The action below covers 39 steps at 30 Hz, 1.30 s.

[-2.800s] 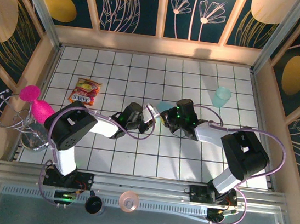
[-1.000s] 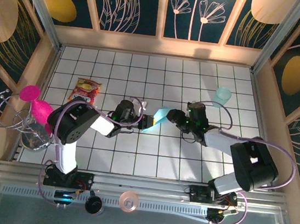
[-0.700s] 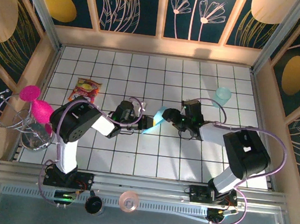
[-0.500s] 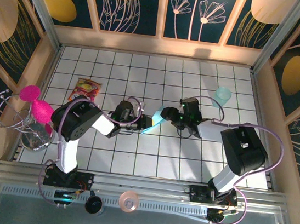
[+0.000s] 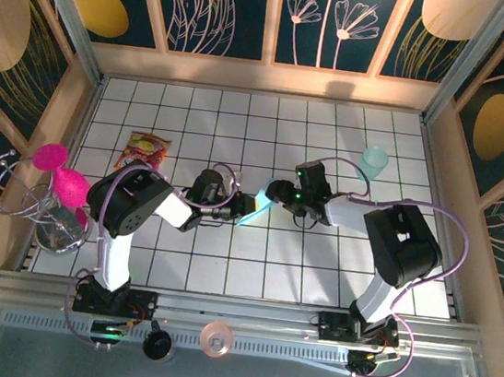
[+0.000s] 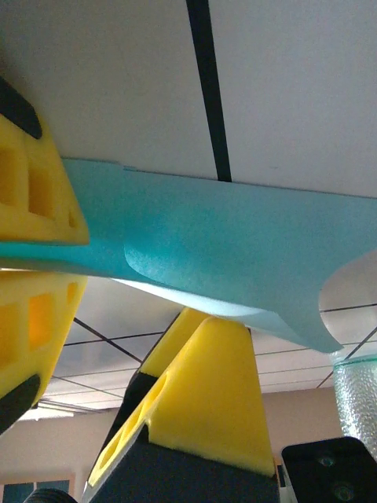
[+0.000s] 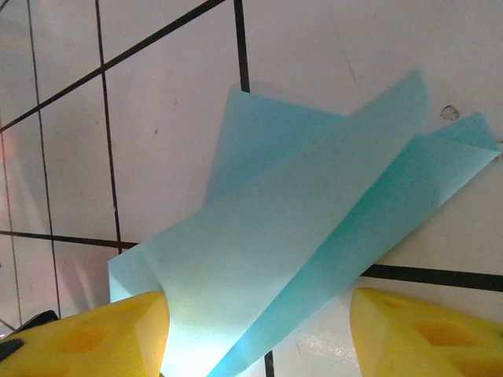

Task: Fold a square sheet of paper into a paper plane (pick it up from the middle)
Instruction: Fold the wing for the fifth time at the center of the table.

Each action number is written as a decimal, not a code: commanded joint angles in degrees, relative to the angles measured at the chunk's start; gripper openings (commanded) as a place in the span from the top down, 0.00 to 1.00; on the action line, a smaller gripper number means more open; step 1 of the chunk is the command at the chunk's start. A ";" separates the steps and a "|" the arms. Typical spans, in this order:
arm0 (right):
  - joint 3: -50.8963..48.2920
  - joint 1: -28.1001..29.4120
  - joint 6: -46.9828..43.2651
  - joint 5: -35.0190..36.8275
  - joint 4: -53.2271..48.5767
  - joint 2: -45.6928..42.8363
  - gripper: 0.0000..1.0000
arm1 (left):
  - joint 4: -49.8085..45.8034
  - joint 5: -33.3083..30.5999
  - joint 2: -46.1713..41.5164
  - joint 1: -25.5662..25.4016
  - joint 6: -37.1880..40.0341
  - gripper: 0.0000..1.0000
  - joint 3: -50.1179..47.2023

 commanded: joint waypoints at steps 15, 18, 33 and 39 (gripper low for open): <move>4.65 2.58 0.77 7.75 -8.79 7.86 0.41 | -11.52 -2.06 -5.26 0.27 6.53 0.71 0.38; 4.54 2.50 0.81 7.38 -8.64 8.01 0.42 | -14.20 -2.70 -6.15 0.33 8.22 0.70 0.66; 4.21 2.63 1.21 6.66 -8.27 8.14 0.43 | -18.35 -3.31 -9.80 0.26 9.34 0.70 -0.30; 3.88 2.59 1.46 6.74 -8.10 8.08 0.43 | -19.93 -3.94 -10.51 0.32 10.37 0.77 0.58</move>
